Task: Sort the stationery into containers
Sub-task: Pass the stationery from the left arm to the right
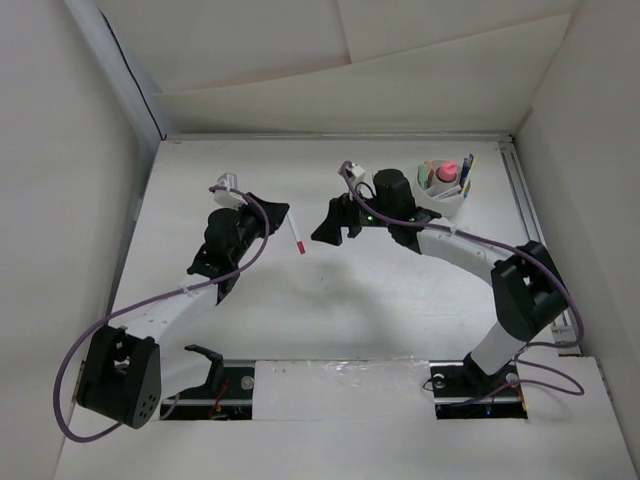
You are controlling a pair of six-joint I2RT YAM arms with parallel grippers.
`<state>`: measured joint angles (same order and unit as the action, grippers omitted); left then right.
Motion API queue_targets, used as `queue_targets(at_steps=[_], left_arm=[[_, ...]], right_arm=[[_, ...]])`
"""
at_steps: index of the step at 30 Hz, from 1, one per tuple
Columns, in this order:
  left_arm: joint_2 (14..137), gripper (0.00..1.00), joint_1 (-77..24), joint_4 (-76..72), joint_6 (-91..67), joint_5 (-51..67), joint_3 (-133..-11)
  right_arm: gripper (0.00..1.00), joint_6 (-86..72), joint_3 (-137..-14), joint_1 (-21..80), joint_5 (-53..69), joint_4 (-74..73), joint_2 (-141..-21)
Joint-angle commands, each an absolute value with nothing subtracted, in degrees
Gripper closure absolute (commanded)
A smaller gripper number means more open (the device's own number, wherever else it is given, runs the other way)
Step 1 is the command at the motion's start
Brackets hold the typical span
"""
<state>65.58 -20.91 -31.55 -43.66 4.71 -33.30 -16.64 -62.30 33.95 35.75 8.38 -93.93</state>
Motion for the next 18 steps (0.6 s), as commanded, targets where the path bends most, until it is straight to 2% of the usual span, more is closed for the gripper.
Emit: queue_targets(at_steps=[1, 11, 18], left_arm=[[63.54, 1.0, -21.01, -39.98, -42.71, 10.28, -30.85], [59.15, 1.0, -21.01, -42.36, -41.66, 14.41, -26.99], [58.62, 1.0, -21.01, -44.21, -42.28, 17.14, -25.32]], right_arm=[[0.1, -17.31, -67.58, 34.19, 37.87, 14.41, -94.3], [0.16, -21.01, -72.15, 34.97, 44.3, 18.72, -100.37], [0.3, -22.06, -73.92, 36.91, 44.91, 19.77, -102.48]])
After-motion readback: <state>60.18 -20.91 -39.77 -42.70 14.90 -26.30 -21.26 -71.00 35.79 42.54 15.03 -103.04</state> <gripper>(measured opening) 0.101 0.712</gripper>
